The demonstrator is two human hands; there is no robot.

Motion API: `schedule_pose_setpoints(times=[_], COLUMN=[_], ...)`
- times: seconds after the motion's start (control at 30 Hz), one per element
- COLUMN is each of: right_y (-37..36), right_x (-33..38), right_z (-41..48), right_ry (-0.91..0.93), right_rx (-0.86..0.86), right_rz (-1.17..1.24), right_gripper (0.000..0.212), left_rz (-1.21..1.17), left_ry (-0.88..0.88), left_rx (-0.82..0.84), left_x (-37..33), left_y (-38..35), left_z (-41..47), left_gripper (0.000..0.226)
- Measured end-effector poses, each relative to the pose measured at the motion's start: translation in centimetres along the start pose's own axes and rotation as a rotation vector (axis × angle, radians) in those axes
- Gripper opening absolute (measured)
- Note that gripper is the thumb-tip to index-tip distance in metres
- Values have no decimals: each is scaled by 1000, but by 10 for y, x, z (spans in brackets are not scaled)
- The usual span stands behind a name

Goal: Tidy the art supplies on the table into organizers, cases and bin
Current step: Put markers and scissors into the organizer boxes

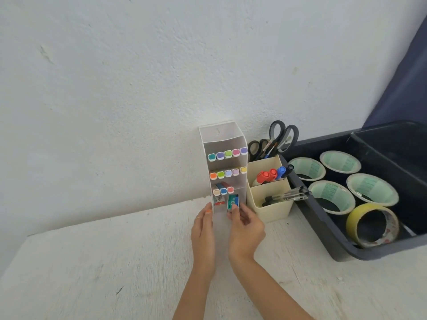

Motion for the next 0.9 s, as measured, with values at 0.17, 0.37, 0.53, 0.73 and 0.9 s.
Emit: schedule_pose_setpoints(times=[0.17, 0.37, 0.53, 0.73, 0.9], right_y=[-13, -20, -28, 23, 86], right_x=[-4, -12, -4, 41, 115], right_z=[16, 34, 32, -20, -49], right_ry=[-9, -48, -54, 28, 167], right_rx=[-52, 49, 259, 345, 350], right_rz=[-55, -379, -474, -474, -309], right_gripper=[15, 23, 25, 19, 21], left_rz=[30, 64, 66, 3, -72], left_ry=[22, 8, 0, -114, -260], left_rx=[99, 114, 92, -155, -11], left_x=[6, 8, 3, -27, -76], left_y=[1, -1, -3, -18, -68], left_z=[0, 1, -3, -50, -85], left_gripper=[41, 41, 37, 20, 19])
Point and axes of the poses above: each hand's wrist, its own z-axis towards the middle knuckle, its own y-axis out of the back of the hand, x = y × z, the point moved 6 cm from there along z, towards the middle knuckle, and after that the axes turned 15 degrees about x, right-handed, at the moved point
